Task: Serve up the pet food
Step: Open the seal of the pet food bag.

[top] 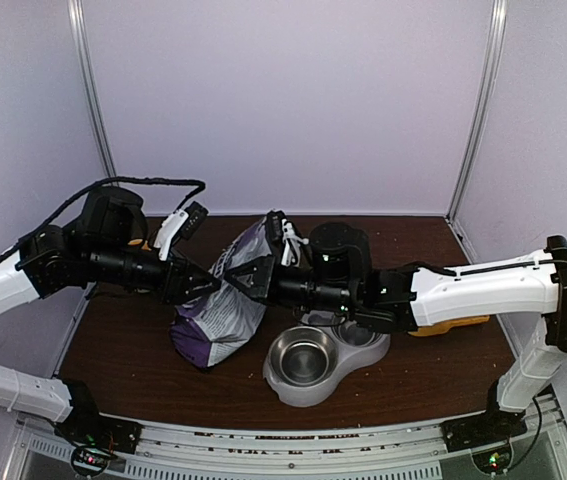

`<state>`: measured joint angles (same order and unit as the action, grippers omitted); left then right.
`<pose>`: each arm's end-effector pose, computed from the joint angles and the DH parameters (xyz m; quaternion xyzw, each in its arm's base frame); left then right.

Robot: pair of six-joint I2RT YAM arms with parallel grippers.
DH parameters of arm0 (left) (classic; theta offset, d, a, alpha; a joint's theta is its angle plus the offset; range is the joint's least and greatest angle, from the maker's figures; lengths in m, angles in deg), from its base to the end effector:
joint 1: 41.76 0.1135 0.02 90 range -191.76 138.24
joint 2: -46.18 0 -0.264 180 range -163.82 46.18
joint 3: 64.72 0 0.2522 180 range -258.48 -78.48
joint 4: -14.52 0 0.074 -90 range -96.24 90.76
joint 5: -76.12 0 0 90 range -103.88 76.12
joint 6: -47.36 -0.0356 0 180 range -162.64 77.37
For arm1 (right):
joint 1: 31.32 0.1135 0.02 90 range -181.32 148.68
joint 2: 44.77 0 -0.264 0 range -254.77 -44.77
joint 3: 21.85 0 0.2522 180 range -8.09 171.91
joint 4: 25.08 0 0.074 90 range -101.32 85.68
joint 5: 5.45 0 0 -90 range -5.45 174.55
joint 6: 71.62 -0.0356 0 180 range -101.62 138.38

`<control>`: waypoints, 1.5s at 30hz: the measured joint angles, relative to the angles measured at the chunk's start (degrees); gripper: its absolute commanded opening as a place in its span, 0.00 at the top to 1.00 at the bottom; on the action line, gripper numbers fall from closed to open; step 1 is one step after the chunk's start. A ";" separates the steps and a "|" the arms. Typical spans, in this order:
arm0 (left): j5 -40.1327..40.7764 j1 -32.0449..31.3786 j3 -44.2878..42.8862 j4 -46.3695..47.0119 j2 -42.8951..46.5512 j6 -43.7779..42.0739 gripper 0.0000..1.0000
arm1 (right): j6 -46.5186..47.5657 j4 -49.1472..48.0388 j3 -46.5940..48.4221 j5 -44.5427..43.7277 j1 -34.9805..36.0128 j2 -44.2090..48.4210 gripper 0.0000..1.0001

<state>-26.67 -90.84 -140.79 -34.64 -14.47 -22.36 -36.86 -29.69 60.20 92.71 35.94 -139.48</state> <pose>0.1409 -0.1745 0.3503 0.2688 0.8358 -0.3474 0.3294 0.1484 0.3671 0.3060 -0.1252 0.7441 0.5993 0.2675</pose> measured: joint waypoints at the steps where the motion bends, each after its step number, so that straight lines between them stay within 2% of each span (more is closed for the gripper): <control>1: -0.02 0.00 -0.04 -0.13 0.00 -0.07 0.74 | 0.02 -0.02 0.00 0.00 0.00 0.00 0.96; 10: -0.39 0.00 -0.35 -0.81 -0.02 -0.09 1.00 | 0.87 -0.74 -0.09 0.04 0.02 0.76 0.90; 21: -0.15 0.00 -0.39 -1.11 0.00 0.63 1.00 | 0.87 -1.40 -0.09 0.52 0.09 0.85 0.77; 40: 1.22 0.00 -0.39 -1.22 1.18 1.73 1.00 | 0.66 1.55 2.56 0.39 0.26 -1.38 0.78; 45: 1.20 0.00 -0.37 -1.20 1.20 1.92 1.00 | 0.68 1.75 3.37 0.39 0.28 -1.86 0.83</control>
<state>-25.47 -90.84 -141.16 -35.84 -13.26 -20.44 -36.19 -27.94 63.57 93.11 36.22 -141.34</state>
